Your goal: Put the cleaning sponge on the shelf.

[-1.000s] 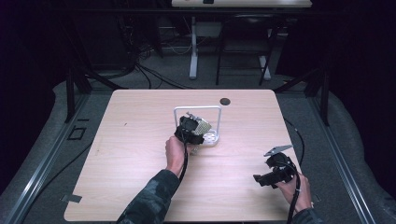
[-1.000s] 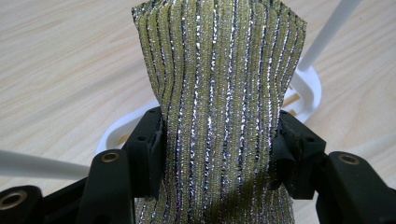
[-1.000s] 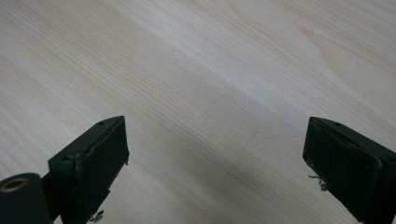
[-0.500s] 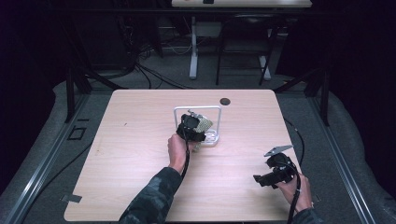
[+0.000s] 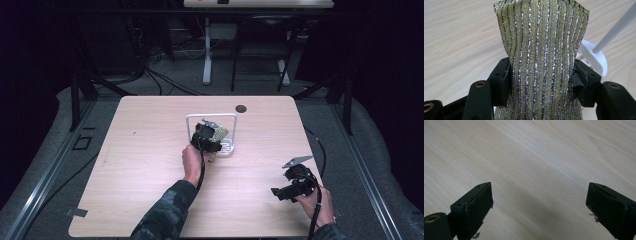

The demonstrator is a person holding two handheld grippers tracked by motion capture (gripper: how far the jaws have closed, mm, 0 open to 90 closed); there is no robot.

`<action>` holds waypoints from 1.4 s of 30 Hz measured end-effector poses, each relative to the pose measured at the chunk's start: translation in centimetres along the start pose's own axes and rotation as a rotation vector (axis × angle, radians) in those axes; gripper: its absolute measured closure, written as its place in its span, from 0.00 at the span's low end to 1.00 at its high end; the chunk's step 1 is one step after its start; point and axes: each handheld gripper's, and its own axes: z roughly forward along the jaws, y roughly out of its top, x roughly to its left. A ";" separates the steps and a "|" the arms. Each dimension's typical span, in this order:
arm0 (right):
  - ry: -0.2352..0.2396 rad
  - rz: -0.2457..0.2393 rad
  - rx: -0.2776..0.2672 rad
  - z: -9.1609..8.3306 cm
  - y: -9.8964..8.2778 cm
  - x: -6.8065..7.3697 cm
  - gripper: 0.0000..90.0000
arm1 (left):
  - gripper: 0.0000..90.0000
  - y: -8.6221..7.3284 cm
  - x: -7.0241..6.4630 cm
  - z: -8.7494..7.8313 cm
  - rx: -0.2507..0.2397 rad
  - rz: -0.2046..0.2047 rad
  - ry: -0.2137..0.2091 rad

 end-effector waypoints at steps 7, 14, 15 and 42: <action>0.009 -0.002 0.003 0.0 0.0 0.0 0.08 | 0.39 -0.2 -0.3 0.8 0.020 0.009 0.011; 0.006 -0.011 0.008 0.0 0.0 -0.1 0.08 | 0.32 -0.1 -0.8 1.3 0.031 0.021 0.029; 0.006 -0.010 0.009 0.0 0.0 -0.1 0.08 | 0.31 -0.1 -0.8 1.3 0.030 0.021 0.033; 0.020 -0.013 0.017 0.1 -0.1 -0.2 0.07 | 0.07 0.3 -1.2 1.1 0.028 0.057 0.044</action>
